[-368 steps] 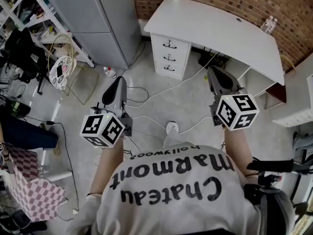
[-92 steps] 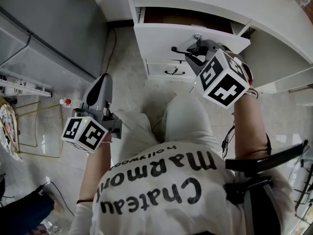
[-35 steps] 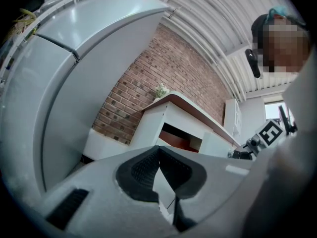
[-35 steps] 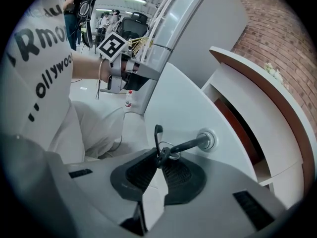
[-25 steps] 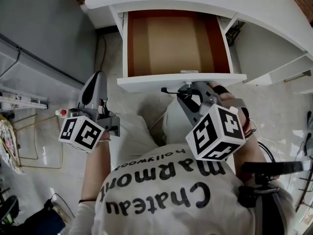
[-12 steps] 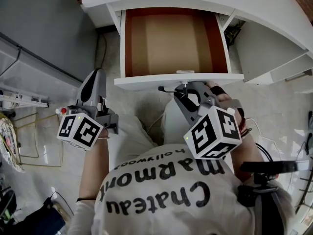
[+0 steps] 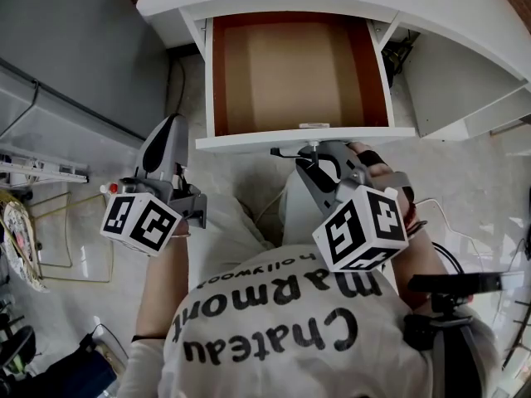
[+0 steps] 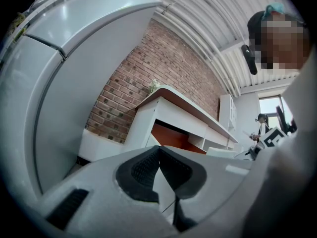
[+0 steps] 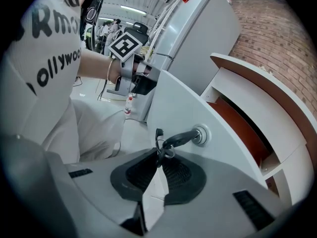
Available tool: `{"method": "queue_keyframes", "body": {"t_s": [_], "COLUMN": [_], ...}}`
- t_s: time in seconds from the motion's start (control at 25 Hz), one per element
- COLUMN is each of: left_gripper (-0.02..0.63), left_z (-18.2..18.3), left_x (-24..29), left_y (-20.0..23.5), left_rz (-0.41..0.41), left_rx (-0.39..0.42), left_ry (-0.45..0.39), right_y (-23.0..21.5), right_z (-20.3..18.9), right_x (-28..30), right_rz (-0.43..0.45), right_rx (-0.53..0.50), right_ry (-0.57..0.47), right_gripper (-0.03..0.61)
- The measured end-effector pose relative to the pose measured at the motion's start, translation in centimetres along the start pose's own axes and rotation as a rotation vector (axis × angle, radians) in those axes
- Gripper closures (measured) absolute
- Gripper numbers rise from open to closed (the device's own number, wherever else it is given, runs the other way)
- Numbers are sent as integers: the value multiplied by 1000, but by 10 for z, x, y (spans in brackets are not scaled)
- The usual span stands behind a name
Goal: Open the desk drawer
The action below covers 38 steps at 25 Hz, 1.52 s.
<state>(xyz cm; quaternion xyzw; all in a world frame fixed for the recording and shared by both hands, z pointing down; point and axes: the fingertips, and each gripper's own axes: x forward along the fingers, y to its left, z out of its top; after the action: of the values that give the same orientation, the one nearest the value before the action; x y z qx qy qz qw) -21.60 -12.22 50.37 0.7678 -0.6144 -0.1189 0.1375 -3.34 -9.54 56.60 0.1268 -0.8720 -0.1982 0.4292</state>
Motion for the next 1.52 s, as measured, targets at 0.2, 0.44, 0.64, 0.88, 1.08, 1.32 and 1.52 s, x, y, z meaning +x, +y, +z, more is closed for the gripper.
{"method": "queue_keyframes", "body": {"t_s": [0.2, 0.44, 0.64, 0.88, 1.08, 1.32, 1.52], "left_gripper": [598, 598, 598, 598, 598, 598, 598], "left_z": [0, -5, -9, -7, -3, -5, -6], "left_x": [-2, 0, 1, 2, 4, 9, 10], "left_y": [2, 1, 2, 0, -1, -8, -11], "left_rz": [8, 4, 3, -3, -10, -35, -46], "left_rx": [-6, -23, -25, -20, -11, -9, -5], "left_ry": [-3, 3, 14, 16, -3, 9, 21], "right_y": [3, 7, 12, 13, 20, 25, 25], "right_z": [-1, -3, -5, -6, -10, -13, -14], "right_x": [0, 1, 3, 2, 4, 7, 6], "right_rz": [1, 10, 22, 20, 29, 37, 24], "right_rx": [0, 3, 5, 29, 31, 15, 38], "right_ry": [-13, -39, -38, -60, -122, -205, -308], "right_gripper": [551, 549, 549, 541, 523, 518, 518]}}
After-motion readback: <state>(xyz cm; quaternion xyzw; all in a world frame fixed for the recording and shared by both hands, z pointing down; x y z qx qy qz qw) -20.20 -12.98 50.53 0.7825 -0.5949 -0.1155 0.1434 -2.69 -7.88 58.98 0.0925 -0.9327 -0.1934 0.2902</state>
